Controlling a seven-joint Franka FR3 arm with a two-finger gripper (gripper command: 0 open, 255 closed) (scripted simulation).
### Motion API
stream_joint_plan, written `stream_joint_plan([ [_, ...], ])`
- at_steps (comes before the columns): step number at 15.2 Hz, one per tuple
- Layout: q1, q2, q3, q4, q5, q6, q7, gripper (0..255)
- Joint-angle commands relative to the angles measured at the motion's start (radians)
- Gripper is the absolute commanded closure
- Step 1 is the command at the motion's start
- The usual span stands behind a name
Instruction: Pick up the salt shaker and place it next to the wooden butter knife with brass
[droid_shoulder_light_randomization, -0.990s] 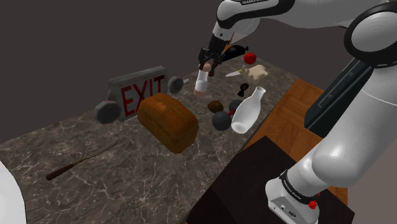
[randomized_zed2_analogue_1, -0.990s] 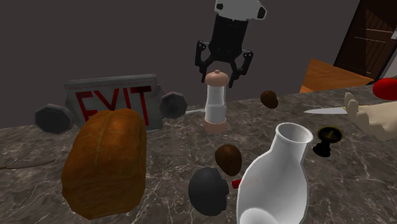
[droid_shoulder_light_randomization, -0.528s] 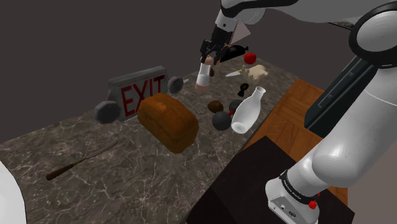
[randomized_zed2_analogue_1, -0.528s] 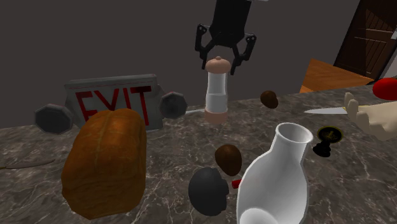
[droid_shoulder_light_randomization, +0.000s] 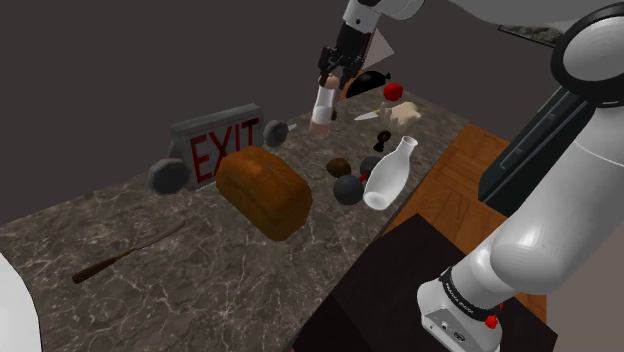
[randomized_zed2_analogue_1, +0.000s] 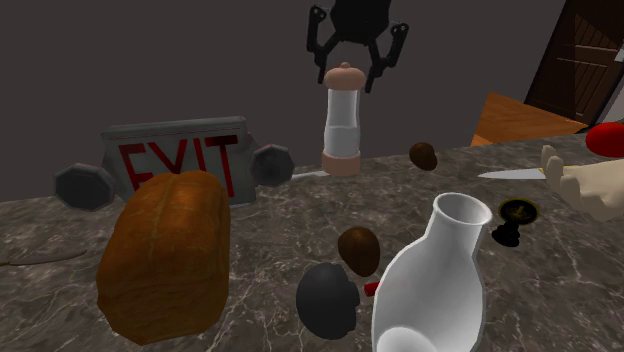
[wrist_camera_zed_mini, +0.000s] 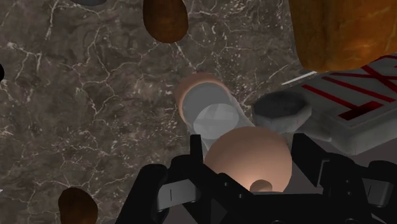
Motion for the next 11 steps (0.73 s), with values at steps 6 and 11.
stream_joint_plan([
  [6, -0.002, 0.002, -0.001, 0.096, -0.004, -0.093, 0.014, 255],
  [11, -0.003, 0.012, -0.002, 0.176, -0.005, -0.163, 0.024, 255],
])
